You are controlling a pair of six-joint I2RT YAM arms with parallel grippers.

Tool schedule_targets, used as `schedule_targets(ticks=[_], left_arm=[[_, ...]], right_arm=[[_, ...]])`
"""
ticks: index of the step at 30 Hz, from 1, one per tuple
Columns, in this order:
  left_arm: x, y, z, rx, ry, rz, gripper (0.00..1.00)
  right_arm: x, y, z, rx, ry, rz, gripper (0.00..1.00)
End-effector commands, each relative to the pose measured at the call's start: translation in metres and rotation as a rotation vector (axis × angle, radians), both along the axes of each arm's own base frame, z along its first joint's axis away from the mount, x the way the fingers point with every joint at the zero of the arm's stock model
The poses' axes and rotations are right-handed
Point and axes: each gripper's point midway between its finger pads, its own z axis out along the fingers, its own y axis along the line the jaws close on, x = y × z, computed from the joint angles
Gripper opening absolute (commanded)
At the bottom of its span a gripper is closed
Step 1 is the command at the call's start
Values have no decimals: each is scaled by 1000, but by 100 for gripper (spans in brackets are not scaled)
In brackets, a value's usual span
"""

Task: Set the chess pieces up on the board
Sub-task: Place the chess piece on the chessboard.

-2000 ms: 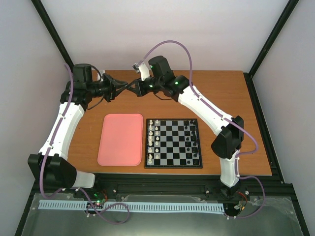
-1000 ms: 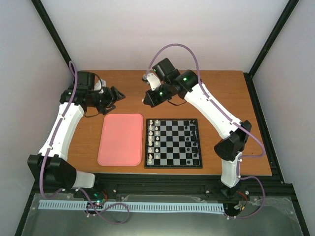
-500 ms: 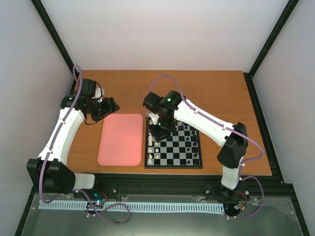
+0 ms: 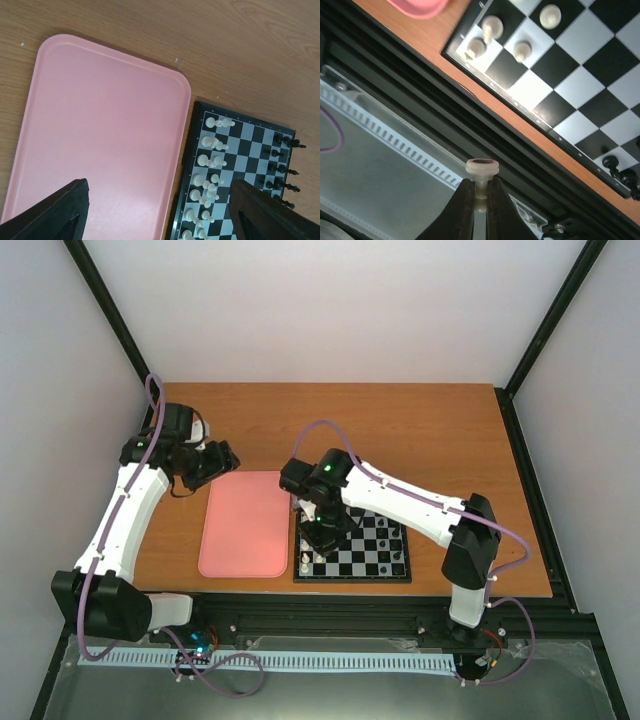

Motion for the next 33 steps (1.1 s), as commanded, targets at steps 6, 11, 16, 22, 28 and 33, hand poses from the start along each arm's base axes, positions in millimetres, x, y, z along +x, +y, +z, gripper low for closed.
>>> schedule_targets(ticks=[6, 11, 16, 22, 28, 33], left_arm=[[-5, 10, 4, 80, -5, -20, 79], [-8, 7, 3, 62, -10, -28, 79], [-10, 8, 3, 73, -14, -35, 78], [-12, 9, 4, 78, -22, -32, 78], [-14, 11, 2, 90, -17, -30, 79], [-16, 12, -1, 100, -9, -36, 79]], right_arm=[[-7, -18, -33, -64, -6, 17, 3], [-5, -5, -55, -23, -12, 13, 3], [-1, -3, -74, -45, -17, 34, 3], [1, 1, -86, -70, 2, 56, 3], [-3, 0, -95, -90, 30, 73, 3], [-5, 2, -100, -96, 57, 84, 3]])
